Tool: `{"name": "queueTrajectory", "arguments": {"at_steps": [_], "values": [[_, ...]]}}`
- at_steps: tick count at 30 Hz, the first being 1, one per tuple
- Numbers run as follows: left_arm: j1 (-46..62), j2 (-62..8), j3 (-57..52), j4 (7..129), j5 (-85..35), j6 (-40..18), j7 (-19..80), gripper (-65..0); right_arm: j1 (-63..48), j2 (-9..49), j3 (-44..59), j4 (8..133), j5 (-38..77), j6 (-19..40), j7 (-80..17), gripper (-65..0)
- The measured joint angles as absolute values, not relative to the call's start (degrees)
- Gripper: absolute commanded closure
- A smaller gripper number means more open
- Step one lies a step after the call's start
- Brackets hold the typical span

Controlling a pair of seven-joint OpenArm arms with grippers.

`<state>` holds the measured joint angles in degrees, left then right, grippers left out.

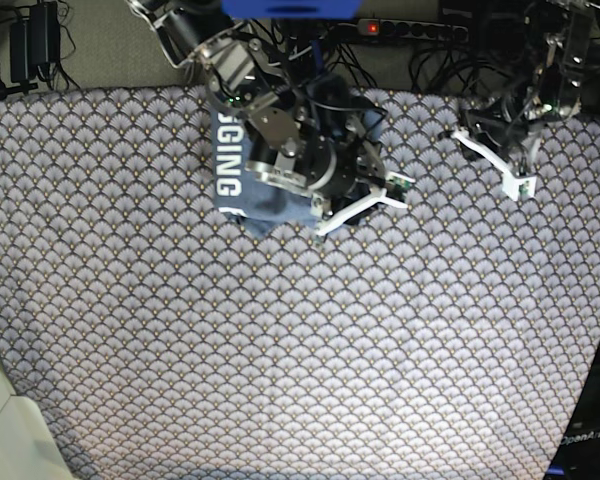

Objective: Fold the T-shirt properly
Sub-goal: 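Flatten the bundle with the right gripper, then release and withdraw it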

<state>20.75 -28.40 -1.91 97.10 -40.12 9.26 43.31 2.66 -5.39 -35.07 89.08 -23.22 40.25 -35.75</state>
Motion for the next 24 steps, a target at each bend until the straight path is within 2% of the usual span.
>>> {"name": "queueTrajectory", "arguments": {"at_steps": [4,10,24], "values": [[20.60,-28.38,-1.93,97.10,-40.14,9.26,43.51,-0.4,3.18,-5.39,-35.29,89.01,-23.20,40.25,-35.75,-19.7],[20.60,-28.38,-1.93,97.10,-40.14,9.26,43.51,-0.4,3.95,-5.39,-35.33,88.88,-23.18,40.25,-35.73,-0.9],[20.62,-28.38,-1.93,97.10,-40.16,9.26,43.51,-0.4,7.79,-5.37,-35.11,88.79,-23.38,40.25,-36.03,0.0]]}}
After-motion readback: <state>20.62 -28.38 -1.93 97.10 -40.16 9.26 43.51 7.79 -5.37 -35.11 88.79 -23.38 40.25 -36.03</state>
